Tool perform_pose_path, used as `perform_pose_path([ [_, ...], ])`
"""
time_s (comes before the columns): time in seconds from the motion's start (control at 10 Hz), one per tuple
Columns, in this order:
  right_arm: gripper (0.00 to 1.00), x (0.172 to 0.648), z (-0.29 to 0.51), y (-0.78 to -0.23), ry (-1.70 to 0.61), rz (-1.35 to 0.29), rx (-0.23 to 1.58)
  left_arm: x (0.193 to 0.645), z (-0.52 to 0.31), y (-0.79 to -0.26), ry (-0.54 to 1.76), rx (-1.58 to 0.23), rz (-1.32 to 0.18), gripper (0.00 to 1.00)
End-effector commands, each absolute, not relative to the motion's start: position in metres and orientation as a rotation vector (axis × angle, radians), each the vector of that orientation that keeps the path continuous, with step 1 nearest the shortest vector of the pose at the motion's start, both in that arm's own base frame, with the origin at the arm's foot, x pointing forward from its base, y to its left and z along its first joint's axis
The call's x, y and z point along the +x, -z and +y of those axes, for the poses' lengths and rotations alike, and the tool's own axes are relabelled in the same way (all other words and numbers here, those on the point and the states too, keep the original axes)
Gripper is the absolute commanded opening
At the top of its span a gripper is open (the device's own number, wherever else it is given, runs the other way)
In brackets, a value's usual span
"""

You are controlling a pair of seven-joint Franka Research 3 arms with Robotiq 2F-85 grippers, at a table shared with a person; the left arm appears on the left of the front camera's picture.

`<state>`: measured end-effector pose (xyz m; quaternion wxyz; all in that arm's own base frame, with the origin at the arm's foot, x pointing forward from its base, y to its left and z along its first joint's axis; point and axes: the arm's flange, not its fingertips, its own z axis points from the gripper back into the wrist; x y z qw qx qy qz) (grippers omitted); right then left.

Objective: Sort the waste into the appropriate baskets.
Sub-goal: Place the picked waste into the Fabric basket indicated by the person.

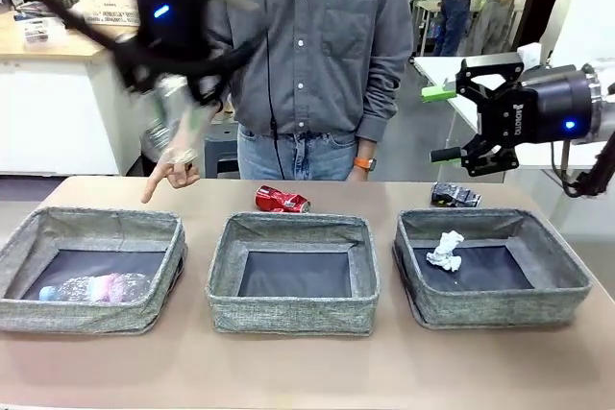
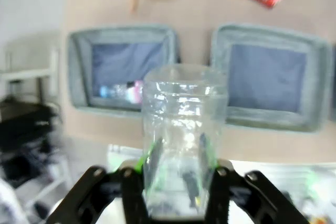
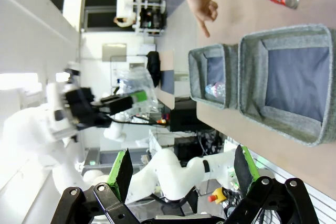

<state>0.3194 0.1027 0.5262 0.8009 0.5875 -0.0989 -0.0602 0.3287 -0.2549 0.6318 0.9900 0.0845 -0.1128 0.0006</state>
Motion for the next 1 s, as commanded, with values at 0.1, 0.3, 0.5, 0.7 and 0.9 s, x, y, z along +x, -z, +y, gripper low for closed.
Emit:
perform_pose_path([
  [0.1, 1.00, 0.319, 0.103, -0.528, 0.141, -0.203, 1.268, 0.327, -0.150, -0.551, -0.139, 0.045, -0.115, 0.37],
  [0.3, 1.00, 0.319, 0.103, -0.528, 0.141, -0.203, 1.268, 0.346, -0.103, -0.518, -0.267, -0.079, -0.091, 0.37],
  [0.5, 1.00, 0.319, 0.103, -0.528, 0.141, -0.203, 1.268, 0.362, -0.072, -0.502, -0.418, -0.034, -0.077, 0.37],
  [0.7, 1.00, 0.319, 0.103, -0.528, 0.141, -0.203, 1.268, 0.379, -0.062, -0.487, -0.450, -0.041, -0.063, 0.37],
  [0.9, 1.00, 0.319, 0.103, -0.528, 0.141, -0.203, 1.268, 0.386, -0.061, -0.470, -0.456, -0.042, -0.020, 0.37],
])
